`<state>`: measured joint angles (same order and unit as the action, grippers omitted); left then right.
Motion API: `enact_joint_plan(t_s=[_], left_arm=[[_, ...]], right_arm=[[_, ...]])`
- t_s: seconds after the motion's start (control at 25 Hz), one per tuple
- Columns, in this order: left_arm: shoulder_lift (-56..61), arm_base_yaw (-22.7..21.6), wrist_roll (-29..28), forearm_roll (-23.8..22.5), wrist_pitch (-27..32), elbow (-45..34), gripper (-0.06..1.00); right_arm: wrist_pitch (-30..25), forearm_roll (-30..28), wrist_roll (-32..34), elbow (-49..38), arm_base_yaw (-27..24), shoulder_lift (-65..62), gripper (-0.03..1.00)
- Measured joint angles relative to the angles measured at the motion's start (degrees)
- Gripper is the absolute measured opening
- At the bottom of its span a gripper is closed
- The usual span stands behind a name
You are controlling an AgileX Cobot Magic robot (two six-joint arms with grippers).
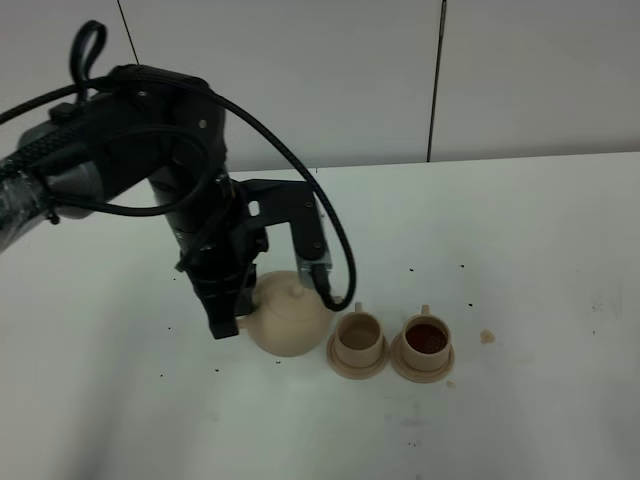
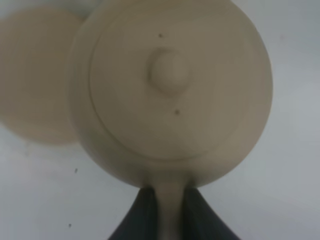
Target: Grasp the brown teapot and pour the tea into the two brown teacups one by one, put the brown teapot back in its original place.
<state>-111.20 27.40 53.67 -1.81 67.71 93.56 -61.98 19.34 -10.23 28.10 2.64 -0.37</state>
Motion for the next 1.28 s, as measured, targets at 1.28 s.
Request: enact_joint_plan(t_s=[1.28], left_arm=[[-3.55, -6.28, 12.81, 6.02, -14.46, -0.66, 0.17]], right_arm=[[0.0, 0.0, 0.23, 0.0, 0.0, 0.0, 0.35]])
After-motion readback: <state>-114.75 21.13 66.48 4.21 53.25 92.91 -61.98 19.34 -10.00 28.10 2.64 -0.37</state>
